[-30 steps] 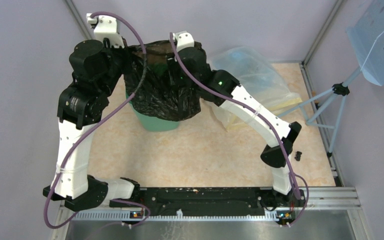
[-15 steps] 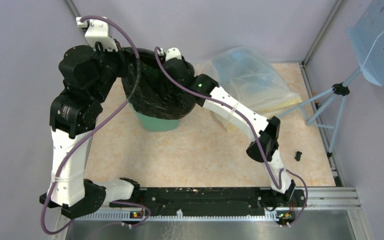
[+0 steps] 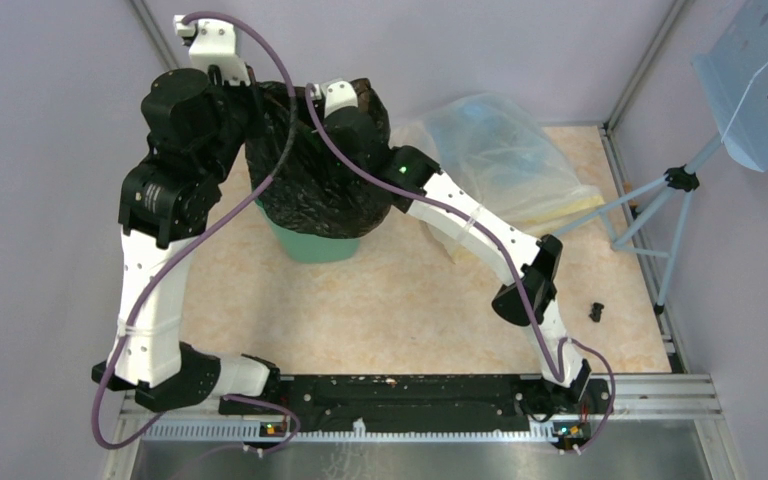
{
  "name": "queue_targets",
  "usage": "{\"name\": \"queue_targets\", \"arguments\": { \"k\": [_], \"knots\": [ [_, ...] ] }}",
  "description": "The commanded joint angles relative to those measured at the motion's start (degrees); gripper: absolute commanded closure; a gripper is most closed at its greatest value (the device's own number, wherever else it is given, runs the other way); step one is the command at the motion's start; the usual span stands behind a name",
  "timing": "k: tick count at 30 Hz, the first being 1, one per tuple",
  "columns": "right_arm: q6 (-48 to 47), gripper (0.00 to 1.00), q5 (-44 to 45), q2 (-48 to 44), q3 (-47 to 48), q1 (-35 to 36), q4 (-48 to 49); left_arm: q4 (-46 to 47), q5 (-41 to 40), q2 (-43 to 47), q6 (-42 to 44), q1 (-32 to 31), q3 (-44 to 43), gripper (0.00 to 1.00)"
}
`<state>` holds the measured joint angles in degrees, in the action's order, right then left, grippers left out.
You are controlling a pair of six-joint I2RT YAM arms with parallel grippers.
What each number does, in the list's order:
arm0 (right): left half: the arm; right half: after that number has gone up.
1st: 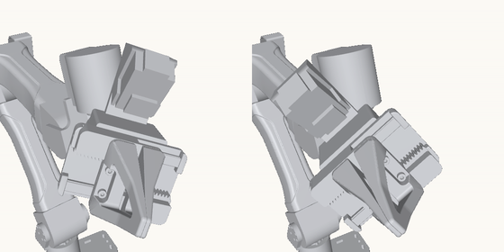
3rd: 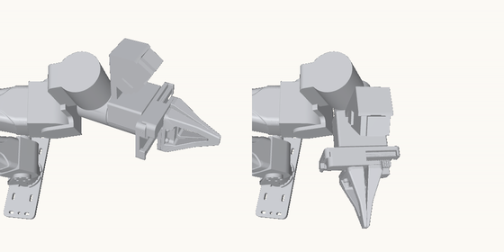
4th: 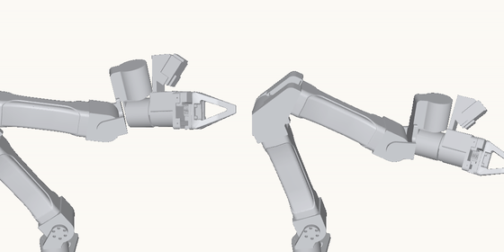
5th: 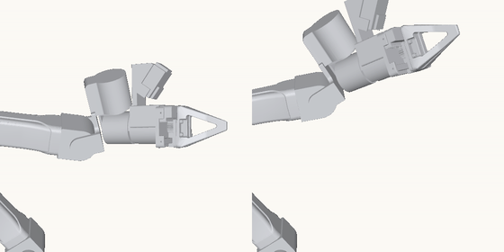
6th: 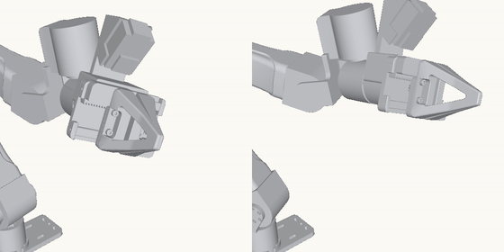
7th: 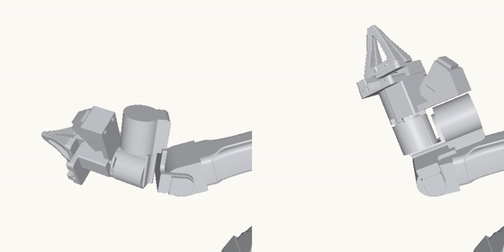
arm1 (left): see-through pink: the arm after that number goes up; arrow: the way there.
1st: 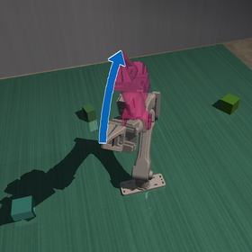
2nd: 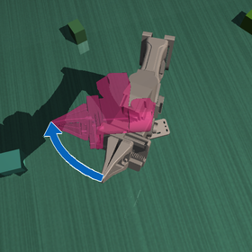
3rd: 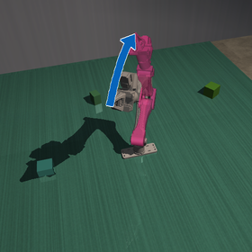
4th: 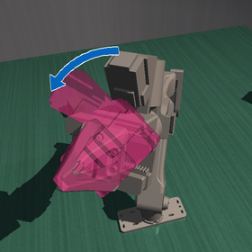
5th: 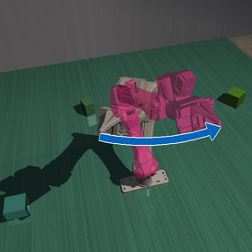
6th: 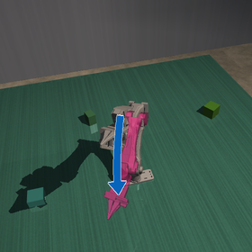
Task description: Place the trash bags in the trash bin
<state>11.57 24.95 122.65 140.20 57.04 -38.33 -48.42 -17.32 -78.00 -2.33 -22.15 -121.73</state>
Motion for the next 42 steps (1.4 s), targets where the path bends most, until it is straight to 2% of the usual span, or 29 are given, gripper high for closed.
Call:
{"name": "queue_targets", "arguments": {
  "k": [1, 9, 14, 19, 31, 38, 42],
  "knots": [
    [-3.1, 1.0, -0.8, -3.6, 2.4, 1.5, 5.3, 3.6, -2.8, -3.6, 2.8, 0.5, -6.5, 1.0],
    [-4.4, 1.0, -7.6, -1.8, 2.5, 2.4, 10.3, 9.4, -8.1, -5.2, 5.8, 1.4, -8.3, 1.0],
    [-4.0, 1.0, -8.8, 1.7, 3.5, 2.4, 8.9, 14.6, -9.1, -2.9, 7.8, 1.5, -2.3, 1.0],
    [-2.9, 1.0, -10.0, 5.5, 4.7, 2.3, 6.2, 14.9, -10.9, -2.0, 8.2, 2.3, 0.9, 1.0],
    [-0.7, 1.0, -11.2, 12.3, 3.0, 1.4, 4.9, 12.1, -8.8, 3.5, 3.1, 3.1, 12.8, 1.0],
    [2.1, 1.0, -14.1, 16.5, 2.9, 0.1, 3.7, 11.4, -4.5, 4.6, 0.4, 6.4, 19.1, 1.0],
    [2.3, 1.0, -15.1, 15.4, 3.6, 0.1, 3.2, 10.3, -2.0, 4.0, -0.6, 8.6, 21.7, 1.0]
  ]
}}
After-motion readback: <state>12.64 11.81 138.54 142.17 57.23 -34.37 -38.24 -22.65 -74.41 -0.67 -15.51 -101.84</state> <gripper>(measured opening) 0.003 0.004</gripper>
